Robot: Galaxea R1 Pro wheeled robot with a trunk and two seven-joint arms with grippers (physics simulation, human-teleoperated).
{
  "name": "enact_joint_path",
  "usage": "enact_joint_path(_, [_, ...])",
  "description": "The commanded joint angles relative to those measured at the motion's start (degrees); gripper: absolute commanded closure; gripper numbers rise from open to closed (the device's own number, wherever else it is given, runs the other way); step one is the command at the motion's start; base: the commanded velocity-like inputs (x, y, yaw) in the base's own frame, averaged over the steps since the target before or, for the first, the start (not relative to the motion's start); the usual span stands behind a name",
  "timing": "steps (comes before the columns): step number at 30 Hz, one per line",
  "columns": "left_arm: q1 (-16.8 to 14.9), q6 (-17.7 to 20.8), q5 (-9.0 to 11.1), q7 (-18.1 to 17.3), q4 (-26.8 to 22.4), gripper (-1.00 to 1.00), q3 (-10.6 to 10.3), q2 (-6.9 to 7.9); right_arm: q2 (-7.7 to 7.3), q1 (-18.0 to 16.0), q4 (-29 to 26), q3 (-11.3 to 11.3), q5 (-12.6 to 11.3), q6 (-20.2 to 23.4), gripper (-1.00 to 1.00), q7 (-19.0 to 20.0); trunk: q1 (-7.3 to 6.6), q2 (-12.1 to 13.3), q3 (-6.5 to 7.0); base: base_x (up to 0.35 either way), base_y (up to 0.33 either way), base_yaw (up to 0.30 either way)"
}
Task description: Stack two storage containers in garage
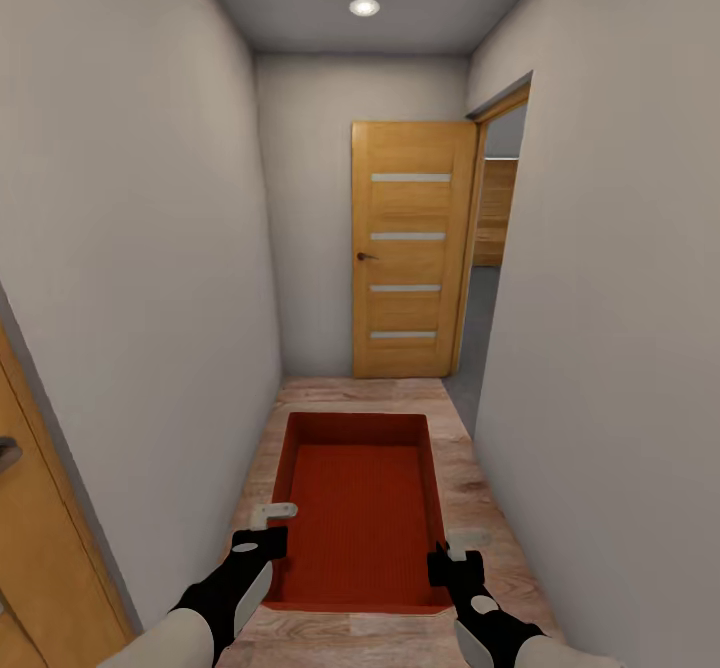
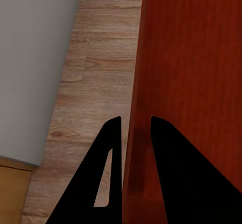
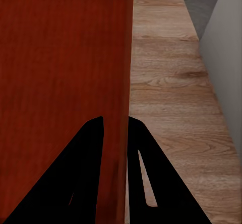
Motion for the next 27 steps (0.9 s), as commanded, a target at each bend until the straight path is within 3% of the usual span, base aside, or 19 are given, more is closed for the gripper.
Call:
enact_joint_path(1, [0.0,0.5,-0.2,1.3,-0.1,1.00,-0.4,0.10,-0.02,-0.1,0.1,-1.3,-1.3,-0.5,1.00,-0.6,0.04,-0.1,-0.08,0.322,0.000,0.000])
enact_joint_path(27, [0.0,0.5,-0.2,1.3,-0.1,1.00,-0.4,0.10,-0.02,-0.1,0.1,-1.3,-1.3,-0.5,1.00,-0.6,0.04,-0.1,-0.08,0.322,0.000,0.000])
